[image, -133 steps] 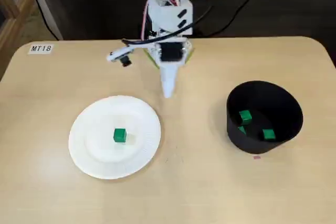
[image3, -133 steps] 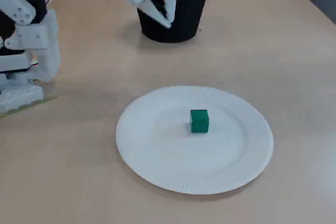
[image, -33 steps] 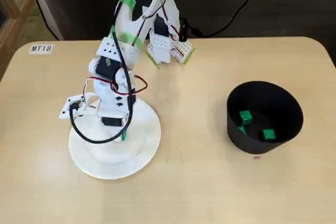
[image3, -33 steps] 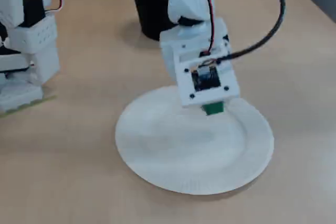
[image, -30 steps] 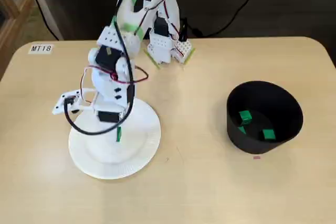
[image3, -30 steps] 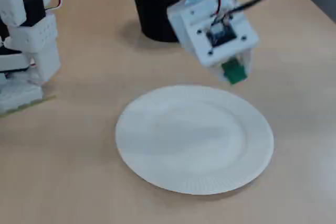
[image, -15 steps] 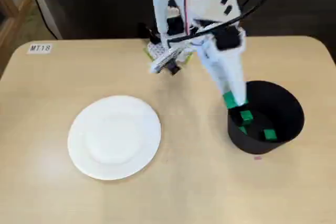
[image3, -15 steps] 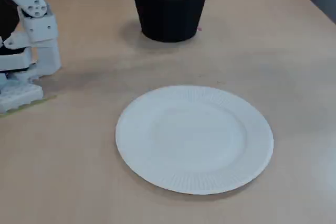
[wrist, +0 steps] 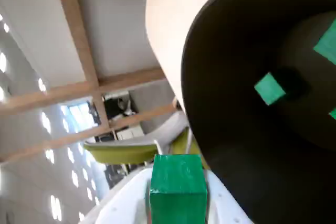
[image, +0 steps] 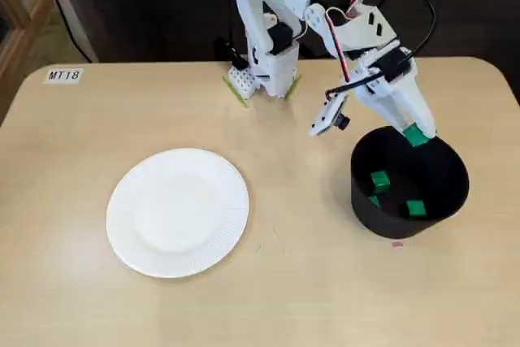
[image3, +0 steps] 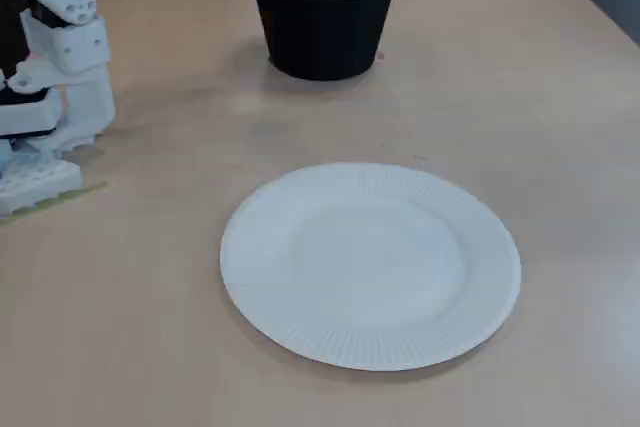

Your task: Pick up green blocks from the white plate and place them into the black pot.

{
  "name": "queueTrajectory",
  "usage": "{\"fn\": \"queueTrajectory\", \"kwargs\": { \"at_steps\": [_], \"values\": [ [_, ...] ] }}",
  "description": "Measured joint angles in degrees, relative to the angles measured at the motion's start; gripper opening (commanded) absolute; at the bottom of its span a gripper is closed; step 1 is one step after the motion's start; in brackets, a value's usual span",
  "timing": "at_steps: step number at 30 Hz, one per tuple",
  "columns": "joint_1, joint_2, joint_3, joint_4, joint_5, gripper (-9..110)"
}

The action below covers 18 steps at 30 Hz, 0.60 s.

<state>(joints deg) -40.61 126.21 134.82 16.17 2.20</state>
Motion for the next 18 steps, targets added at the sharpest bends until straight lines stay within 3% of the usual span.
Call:
{"fn": "queueTrajectory", "kwargs": {
  "at_steps": [3, 6, 9, 15, 18],
  "values": [
    [0.00, -1.67, 0.00, -2.02, 0.44, -2],
    [0.00, -2.02, 0.00, -2.64, 0.79, 27],
    [0.00, -2.02, 0.00, -2.64, -0.18, 41],
    [0.70, -2.02, 0.00, -0.35, -1.05, 44],
    [1.49, -1.32, 0.09, 1.05, -1.05, 38]
  ]
}}
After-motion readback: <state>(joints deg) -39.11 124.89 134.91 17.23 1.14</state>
